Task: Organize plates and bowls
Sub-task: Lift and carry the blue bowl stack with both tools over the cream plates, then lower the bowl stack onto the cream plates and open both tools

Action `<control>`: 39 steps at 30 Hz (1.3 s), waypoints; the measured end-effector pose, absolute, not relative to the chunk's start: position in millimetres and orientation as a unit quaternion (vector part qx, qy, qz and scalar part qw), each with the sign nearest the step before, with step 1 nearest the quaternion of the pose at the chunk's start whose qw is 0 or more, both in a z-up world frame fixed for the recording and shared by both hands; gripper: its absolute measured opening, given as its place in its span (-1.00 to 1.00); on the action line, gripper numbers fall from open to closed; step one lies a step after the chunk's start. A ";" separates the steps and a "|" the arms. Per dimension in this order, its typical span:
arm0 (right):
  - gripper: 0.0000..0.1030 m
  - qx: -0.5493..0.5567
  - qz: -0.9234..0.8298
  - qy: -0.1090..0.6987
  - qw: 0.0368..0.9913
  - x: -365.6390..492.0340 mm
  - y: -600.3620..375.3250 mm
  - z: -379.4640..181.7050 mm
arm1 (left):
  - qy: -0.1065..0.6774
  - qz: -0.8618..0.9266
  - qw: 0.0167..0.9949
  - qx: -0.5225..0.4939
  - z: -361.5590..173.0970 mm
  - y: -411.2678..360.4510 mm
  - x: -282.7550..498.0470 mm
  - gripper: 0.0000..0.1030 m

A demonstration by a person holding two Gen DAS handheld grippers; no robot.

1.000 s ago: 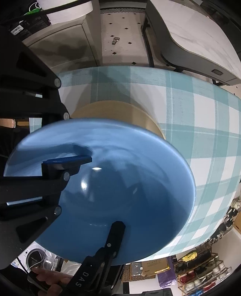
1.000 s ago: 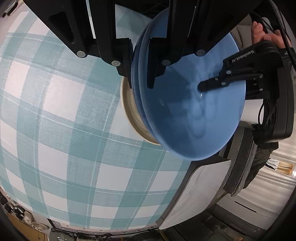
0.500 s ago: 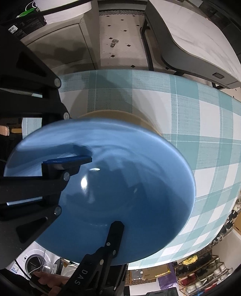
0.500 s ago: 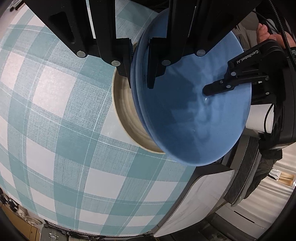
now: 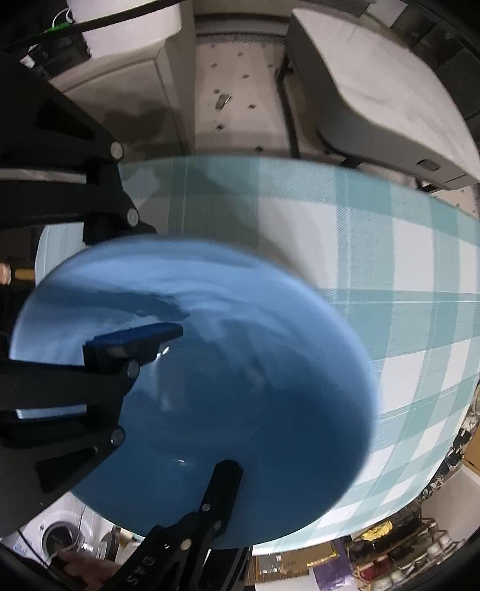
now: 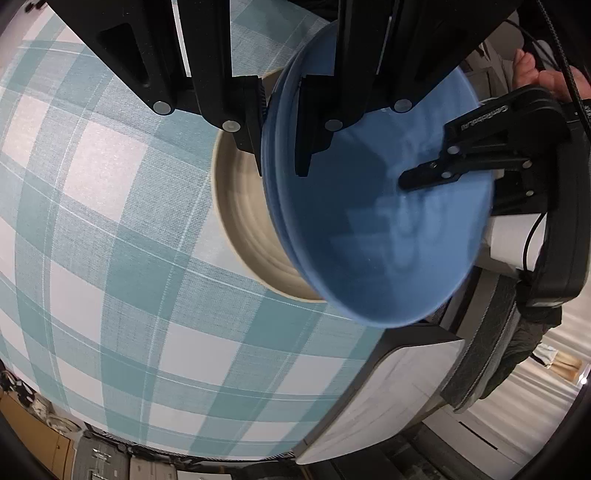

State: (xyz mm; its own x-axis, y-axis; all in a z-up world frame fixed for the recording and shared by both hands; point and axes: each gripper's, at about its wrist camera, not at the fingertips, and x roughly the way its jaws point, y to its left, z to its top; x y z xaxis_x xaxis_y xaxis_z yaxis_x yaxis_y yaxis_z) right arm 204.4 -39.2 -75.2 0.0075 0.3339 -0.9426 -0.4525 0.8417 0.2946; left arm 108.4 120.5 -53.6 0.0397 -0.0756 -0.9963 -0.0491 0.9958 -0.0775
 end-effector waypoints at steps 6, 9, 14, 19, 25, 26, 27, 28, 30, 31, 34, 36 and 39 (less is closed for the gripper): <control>-0.71 -0.052 0.283 0.627 0.724 200.5 -35.3 -67.9 | 0.676 -0.005 0.736 -0.039 -44.2 122.3 106.4 -0.33; -0.71 -0.050 0.281 0.626 0.726 200.6 -36.1 -68.1 | 0.669 0.001 0.742 -0.035 -41.8 123.1 104.9 -0.31; -0.53 -0.053 0.279 0.608 0.742 197.5 -39.5 -56.9 | 0.647 0.035 0.761 0.008 -31.0 122.3 102.7 -0.04; -0.31 -0.056 0.282 0.569 0.770 194.6 -45.5 -38.3 | 0.617 0.052 0.785 0.020 -12.0 127.0 97.8 -0.04; -0.06 -0.069 0.277 0.492 0.822 176.7 -55.7 -6.9 | 0.535 0.091 0.839 0.041 33.5 125.4 75.3 -0.04; -0.06 -0.068 0.279 0.479 0.830 172.4 -57.7 -1.3 | 0.521 0.094 0.848 0.039 41.3 124.9 70.4 -0.03; -0.06 -0.067 0.282 0.467 0.835 167.8 -59.7 4.5 | 0.505 0.094 0.857 0.036 49.5 123.9 65.1 -0.03; -0.02 -0.065 0.285 0.458 0.839 163.5 -61.2 8.9 | 0.485 0.097 0.868 0.036 58.9 121.4 57.9 -0.01; 0.14 -0.065 0.290 0.446 0.844 153.6 -64.0 16.2 | 0.453 0.107 0.884 0.035 71.3 117.5 46.7 -0.01; 0.27 -0.067 0.296 0.447 0.841 148.8 -64.4 18.2 | 0.436 0.108 0.893 0.031 76.8 114.5 40.3 -0.01; 0.30 -0.043 0.303 0.436 0.846 132.8 -74.6 24.3 | 0.402 0.103 0.910 0.011 86.1 103.0 23.1 -0.01; 0.38 -0.024 0.303 0.425 0.853 123.7 -84.1 26.8 | 0.392 0.102 0.914 0.002 87.0 96.9 16.8 0.03; 0.48 -0.006 0.288 0.406 0.867 109.3 -99.8 28.3 | 0.376 0.097 0.922 -0.013 87.2 87.1 3.9 0.04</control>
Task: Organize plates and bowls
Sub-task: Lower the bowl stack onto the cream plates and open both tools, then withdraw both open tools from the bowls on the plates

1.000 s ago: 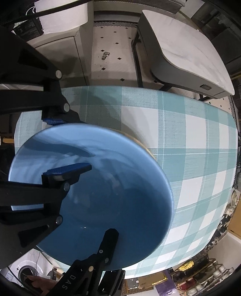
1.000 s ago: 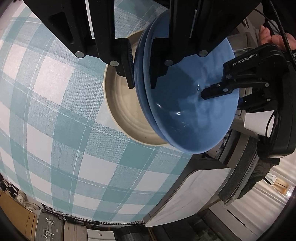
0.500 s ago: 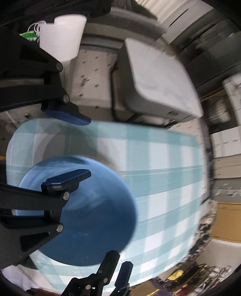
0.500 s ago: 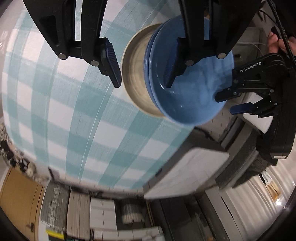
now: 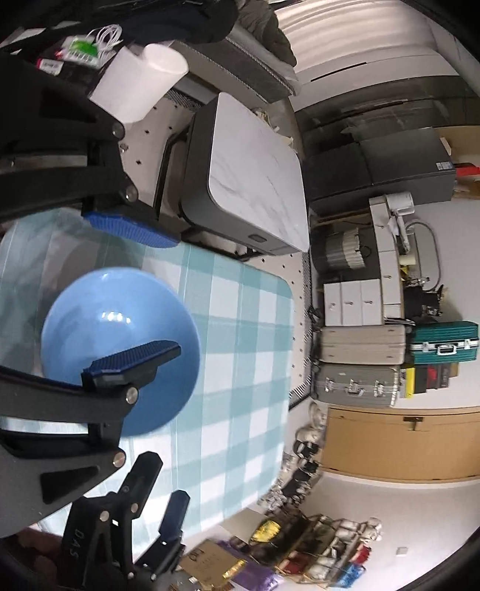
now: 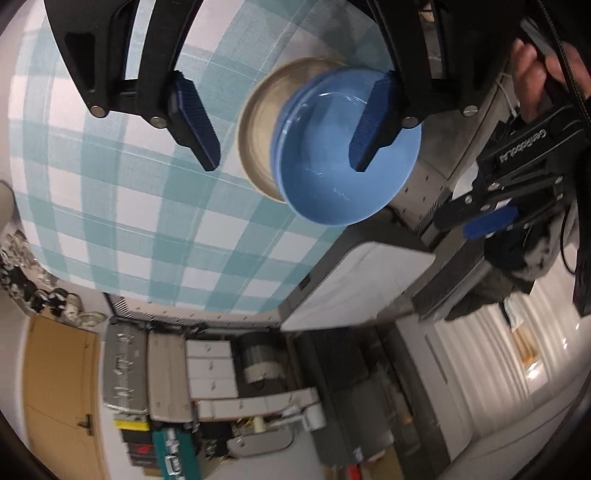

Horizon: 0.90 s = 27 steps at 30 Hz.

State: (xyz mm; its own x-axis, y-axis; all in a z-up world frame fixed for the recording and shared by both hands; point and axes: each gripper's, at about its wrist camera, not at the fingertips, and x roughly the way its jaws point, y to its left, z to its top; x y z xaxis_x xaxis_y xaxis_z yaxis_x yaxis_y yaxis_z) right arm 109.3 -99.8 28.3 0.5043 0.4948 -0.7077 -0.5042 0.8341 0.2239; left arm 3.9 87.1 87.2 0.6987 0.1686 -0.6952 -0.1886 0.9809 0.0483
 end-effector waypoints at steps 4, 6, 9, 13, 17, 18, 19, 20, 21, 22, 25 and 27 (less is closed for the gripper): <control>0.49 0.025 0.281 0.394 0.875 93.4 -119.1 25.5 | 0.359 0.104 0.927 -0.012 85.4 72.8 -8.4 0.06; 0.51 0.033 0.278 0.388 0.878 86.0 -125.5 23.0 | 0.353 0.107 0.929 -0.019 83.4 69.5 -13.2 0.15; 0.52 0.042 0.271 0.378 0.884 75.2 -133.4 19.5 | 0.336 0.106 0.935 -0.038 80.5 66.8 -23.3 0.74; 0.56 0.044 0.262 0.371 0.890 64.2 -139.9 14.1 | 0.294 0.124 0.947 -0.038 79.6 60.5 -40.1 0.87; 0.72 0.029 0.253 0.343 0.904 50.7 -142.7 13.5 | 0.300 0.122 0.945 -0.048 71.0 60.5 -44.7 0.90; 0.72 0.023 0.250 0.335 0.908 47.1 -142.6 13.4 | 0.302 0.119 0.944 -0.055 68.9 61.5 -44.6 0.90; 0.74 0.018 0.247 0.326 0.912 43.6 -142.3 13.3 | 0.307 0.111 0.943 -0.065 65.3 63.5 -44.4 0.90; 0.83 0.015 0.244 0.319 0.916 41.0 -142.2 13.1 | 0.319 0.100 0.939 -0.075 61.0 65.8 -43.9 0.90; 0.89 0.011 0.240 0.312 0.919 38.1 -141.7 12.4 | 0.332 0.093 0.935 -0.082 57.4 66.9 -43.1 0.90; 0.95 0.009 0.236 0.308 0.922 36.2 -141.5 11.8 | 0.342 0.092 0.931 -0.087 52.4 68.2 -42.0 0.90; 0.98 -0.001 0.220 0.298 0.929 33.2 -140.2 9.4 | 0.340 0.107 0.931 -0.076 46.2 67.0 -45.0 0.90; 0.98 -0.009 0.209 0.303 0.930 32.8 -139.1 7.0 | 0.334 0.111 0.933 -0.075 44.2 66.7 -48.2 0.90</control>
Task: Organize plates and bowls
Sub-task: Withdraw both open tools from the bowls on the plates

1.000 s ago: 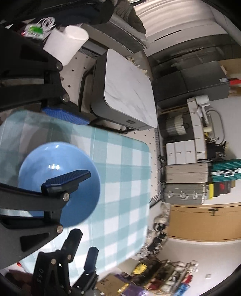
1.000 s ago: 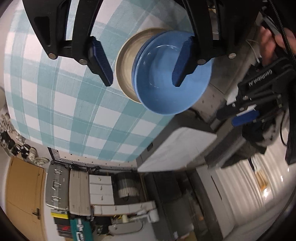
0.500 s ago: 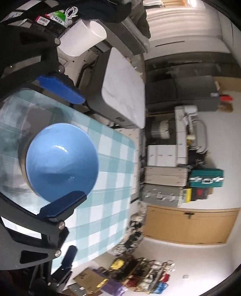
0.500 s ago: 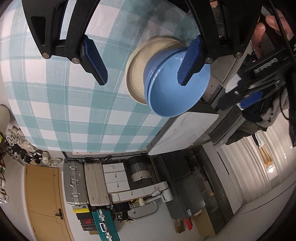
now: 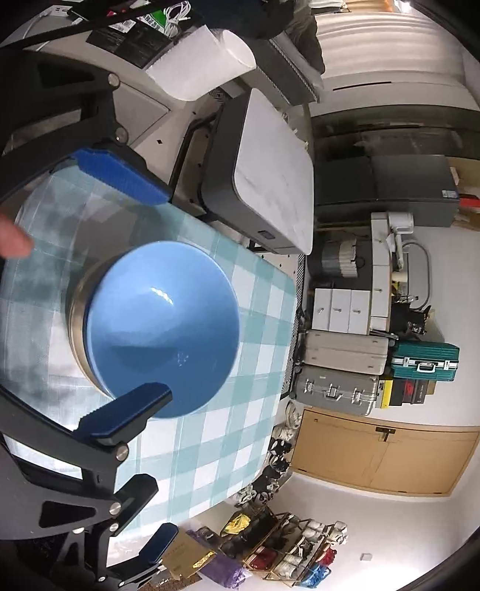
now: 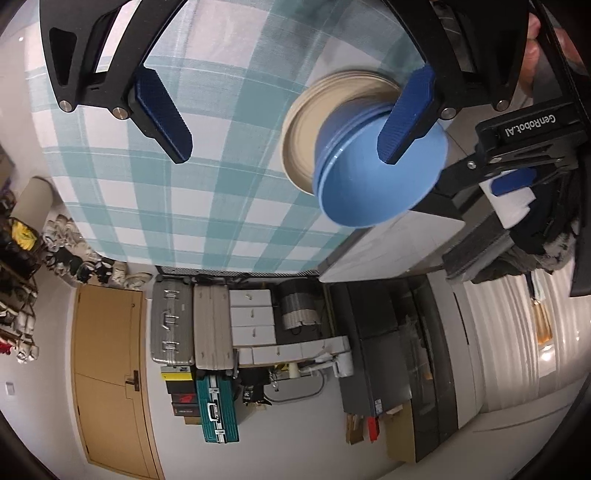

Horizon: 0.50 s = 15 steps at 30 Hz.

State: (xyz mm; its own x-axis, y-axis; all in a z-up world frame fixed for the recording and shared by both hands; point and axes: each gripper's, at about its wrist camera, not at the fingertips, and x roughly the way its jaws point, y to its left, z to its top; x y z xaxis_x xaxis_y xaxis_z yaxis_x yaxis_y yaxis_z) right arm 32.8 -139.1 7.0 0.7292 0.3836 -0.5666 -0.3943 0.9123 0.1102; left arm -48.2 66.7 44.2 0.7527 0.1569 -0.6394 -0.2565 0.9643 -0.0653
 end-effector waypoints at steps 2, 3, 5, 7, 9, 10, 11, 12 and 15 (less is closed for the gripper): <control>0.98 -0.011 0.204 0.306 0.930 33.4 -138.8 4.9 | 0.322 0.107 0.937 -0.086 43.4 67.9 -52.6 0.90; 0.98 -0.010 0.201 0.306 0.931 32.8 -139.0 3.8 | 0.315 0.102 0.939 -0.094 43.7 69.2 -54.9 0.90; 0.98 -0.007 0.193 0.306 0.932 31.2 -138.9 1.7 | 0.307 0.092 0.941 -0.110 44.4 70.3 -59.4 1.00; 0.98 -0.006 0.195 0.312 0.930 30.3 -137.1 -0.3 | 0.315 0.091 0.938 -0.109 43.8 69.3 -57.8 1.00; 0.98 -0.007 0.196 0.317 0.928 29.9 -135.2 -2.6 | 0.322 0.091 0.937 -0.101 43.0 67.1 -57.6 1.00; 0.98 -0.008 0.196 0.318 0.928 29.6 -134.6 -3.6 | 0.324 0.095 0.936 -0.097 42.5 66.2 -57.4 1.00; 0.98 -0.008 0.198 0.318 0.927 29.1 -134.1 -4.3 | 0.324 0.102 0.936 -0.093 42.1 65.5 -57.5 1.00; 0.98 -0.011 0.199 0.317 0.927 28.4 -133.4 -5.0 | 0.324 0.103 0.936 -0.092 41.8 65.9 -56.8 1.00; 0.98 -0.014 0.200 0.321 0.926 28.9 -132.4 -6.7 | 0.328 0.095 0.935 -0.094 40.8 66.1 -56.2 1.00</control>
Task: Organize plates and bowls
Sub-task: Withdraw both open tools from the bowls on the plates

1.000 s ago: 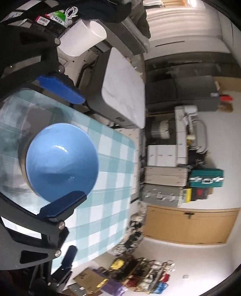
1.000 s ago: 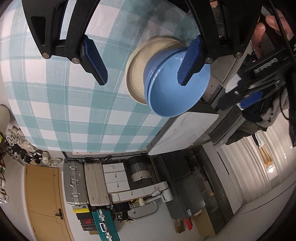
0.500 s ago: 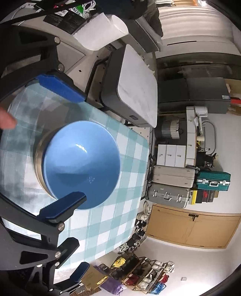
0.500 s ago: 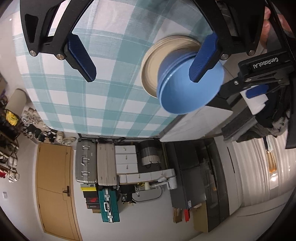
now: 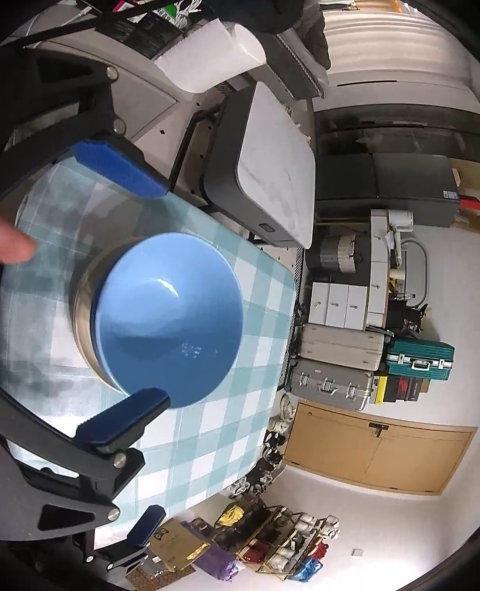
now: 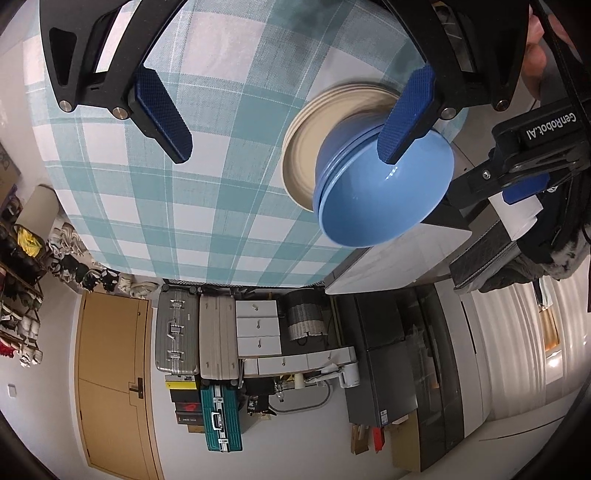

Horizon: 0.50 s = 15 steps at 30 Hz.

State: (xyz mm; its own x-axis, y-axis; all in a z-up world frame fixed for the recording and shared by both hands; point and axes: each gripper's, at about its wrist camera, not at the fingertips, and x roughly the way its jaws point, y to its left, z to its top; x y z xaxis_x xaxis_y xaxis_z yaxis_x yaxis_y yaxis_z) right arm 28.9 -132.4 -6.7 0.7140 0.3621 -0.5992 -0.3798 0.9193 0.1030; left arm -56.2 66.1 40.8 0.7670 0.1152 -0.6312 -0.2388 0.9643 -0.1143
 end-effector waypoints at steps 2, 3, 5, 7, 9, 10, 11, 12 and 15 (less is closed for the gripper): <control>0.98 -0.011 0.202 0.324 0.924 30.0 -132.5 -7.6 | 0.328 0.094 0.936 -0.091 40.3 65.0 -56.5 1.00; 0.98 -0.009 0.203 0.324 0.924 29.8 -132.6 -8.4 | 0.328 0.095 0.936 -0.089 39.9 64.3 -56.0 1.00; 0.98 -0.011 0.202 0.325 0.924 29.8 -132.1 -9.6 | 0.325 0.090 0.938 -0.082 39.9 61.9 -57.0 1.00; 0.98 -0.013 0.201 0.326 0.924 29.3 -131.1 -10.7 | 0.327 0.082 0.938 -0.079 39.4 59.2 -57.4 1.00; 0.98 -0.012 0.203 0.327 0.923 28.8 -130.6 -11.3 | 0.329 0.076 0.938 -0.077 39.4 56.9 -57.1 1.00; 0.98 -0.012 0.203 0.328 0.923 28.8 -130.7 -11.5 | 0.330 0.074 0.938 -0.076 39.3 56.0 -57.2 1.00; 0.98 -0.012 0.204 0.328 0.922 29.2 -130.7 -11.7 | 0.329 0.072 0.939 -0.075 39.4 55.1 -57.2 1.00; 0.98 -0.013 0.204 0.329 0.922 29.3 -130.5 -11.8 | 0.329 0.071 0.939 -0.073 39.5 54.3 -57.3 1.00; 0.98 -0.019 0.201 0.327 0.923 29.2 -130.5 -11.7 | 0.326 0.070 0.940 -0.068 39.9 51.7 -57.3 1.00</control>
State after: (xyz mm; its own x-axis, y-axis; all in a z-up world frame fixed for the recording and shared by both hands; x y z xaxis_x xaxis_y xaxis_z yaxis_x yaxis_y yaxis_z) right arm 29.2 -130.5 -11.7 0.7049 0.3586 -0.6120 -0.3835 0.9185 0.0965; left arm -57.3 51.7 39.9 0.7778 0.0874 -0.6224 -0.1764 0.9808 -0.0827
